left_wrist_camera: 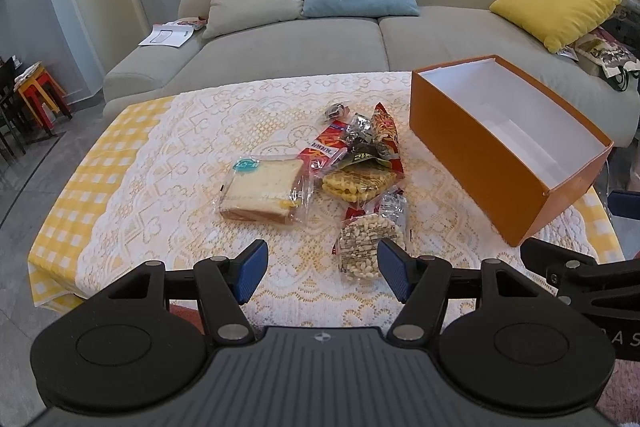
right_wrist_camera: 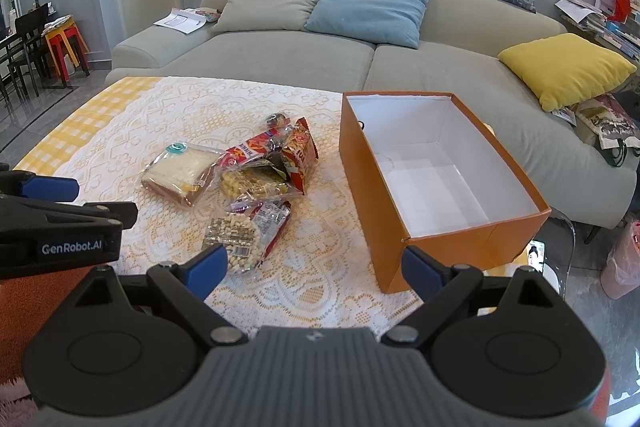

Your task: Organize snacks

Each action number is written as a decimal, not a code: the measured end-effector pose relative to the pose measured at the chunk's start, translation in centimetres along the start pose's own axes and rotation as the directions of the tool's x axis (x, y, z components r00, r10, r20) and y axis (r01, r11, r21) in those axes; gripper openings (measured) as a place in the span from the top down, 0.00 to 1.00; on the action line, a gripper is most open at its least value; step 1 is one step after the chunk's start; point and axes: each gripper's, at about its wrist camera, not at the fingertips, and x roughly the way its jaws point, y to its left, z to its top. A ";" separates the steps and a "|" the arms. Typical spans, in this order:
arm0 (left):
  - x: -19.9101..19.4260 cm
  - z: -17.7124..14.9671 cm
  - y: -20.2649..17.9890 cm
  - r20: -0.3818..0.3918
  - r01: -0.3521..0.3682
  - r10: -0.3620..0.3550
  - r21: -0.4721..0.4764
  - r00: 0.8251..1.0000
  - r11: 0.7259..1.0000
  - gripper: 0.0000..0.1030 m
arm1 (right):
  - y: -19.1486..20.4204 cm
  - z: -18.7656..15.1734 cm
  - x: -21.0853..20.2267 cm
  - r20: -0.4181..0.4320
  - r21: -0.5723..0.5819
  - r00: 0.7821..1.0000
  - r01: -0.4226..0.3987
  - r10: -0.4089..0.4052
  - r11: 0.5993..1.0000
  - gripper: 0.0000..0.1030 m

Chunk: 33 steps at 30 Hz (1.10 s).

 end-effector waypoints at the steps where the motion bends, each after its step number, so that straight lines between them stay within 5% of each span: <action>1: 0.0 0.0 0.0 0.000 0.000 0.000 0.000 1.000 1.000 0.28 | 0.0 0.0 0.0 -0.002 0.001 1.000 0.000 0.000 1.000 0.11; 26: 0.5 0.1 0.2 -0.008 0.049 -0.049 0.005 0.999 0.999 0.28 | -0.6 0.4 0.4 0.014 0.007 0.999 -0.030 0.030 1.000 0.12; 33: 3.2 0.2 0.7 -0.079 0.110 -0.107 0.036 0.991 0.993 0.28 | -0.8 0.9 2.2 0.041 -0.024 0.995 -0.089 0.090 0.996 0.26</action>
